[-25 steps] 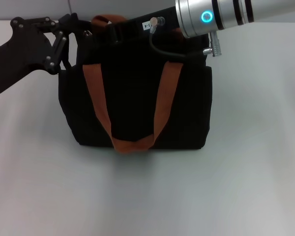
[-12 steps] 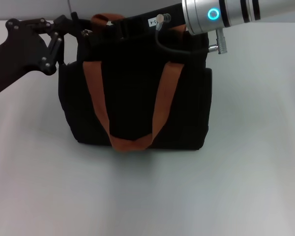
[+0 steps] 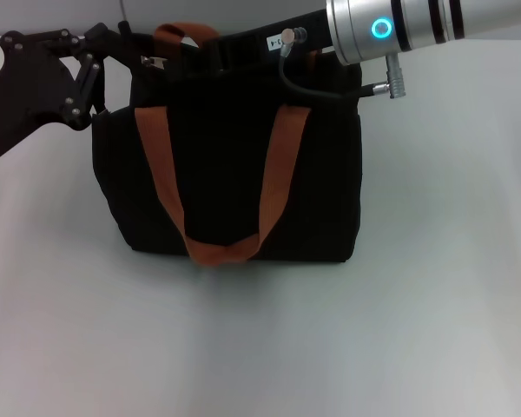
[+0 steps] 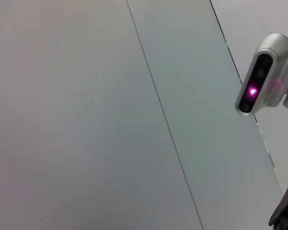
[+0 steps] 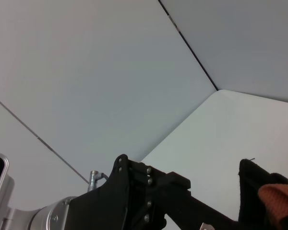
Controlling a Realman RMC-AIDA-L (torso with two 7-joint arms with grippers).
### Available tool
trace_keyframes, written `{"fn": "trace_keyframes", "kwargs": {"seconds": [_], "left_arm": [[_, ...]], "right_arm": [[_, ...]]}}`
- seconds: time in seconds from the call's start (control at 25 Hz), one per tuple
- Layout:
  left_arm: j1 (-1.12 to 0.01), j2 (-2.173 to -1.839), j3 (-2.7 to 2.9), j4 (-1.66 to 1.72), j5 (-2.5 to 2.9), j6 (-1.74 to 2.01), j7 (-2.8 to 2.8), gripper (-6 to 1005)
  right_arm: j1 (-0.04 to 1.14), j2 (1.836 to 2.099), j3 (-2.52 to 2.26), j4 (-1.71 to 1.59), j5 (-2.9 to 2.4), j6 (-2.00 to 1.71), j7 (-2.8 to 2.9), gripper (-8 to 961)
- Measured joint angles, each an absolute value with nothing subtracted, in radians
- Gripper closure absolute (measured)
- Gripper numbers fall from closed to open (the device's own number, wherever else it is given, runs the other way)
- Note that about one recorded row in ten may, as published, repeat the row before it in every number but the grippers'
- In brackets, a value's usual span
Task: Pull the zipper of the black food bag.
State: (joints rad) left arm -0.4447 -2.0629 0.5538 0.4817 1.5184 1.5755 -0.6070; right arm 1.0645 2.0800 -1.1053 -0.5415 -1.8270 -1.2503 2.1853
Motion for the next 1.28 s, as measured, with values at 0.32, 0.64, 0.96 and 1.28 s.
{"fn": "trace_keyframes", "kwargs": {"seconds": [0.32, 0.64, 0.96, 1.28], "left_arm": [[-0.443, -2.063, 0.554, 0.482, 1.518, 1.578, -0.607, 944], [-0.446, -2.063, 0.554, 0.482, 1.518, 1.577, -0.607, 942], [-0.447, -2.063, 0.550, 0.482, 1.519, 1.573, -0.606, 941], [-0.449, -2.062, 0.534, 0.481, 1.520, 1.571, -0.606, 939]], "right_arm": [[1.062, 2.080, -1.106, -0.542, -1.850, -1.244, 2.199, 953], [1.011, 2.079, -1.106, -0.616, -1.885, -1.248, 2.253, 953], [0.961, 2.078, -1.106, -0.713, -1.965, -1.266, 2.341, 952], [0.893, 2.079, -1.099, -0.819, -2.025, -1.299, 2.412, 952]]}}
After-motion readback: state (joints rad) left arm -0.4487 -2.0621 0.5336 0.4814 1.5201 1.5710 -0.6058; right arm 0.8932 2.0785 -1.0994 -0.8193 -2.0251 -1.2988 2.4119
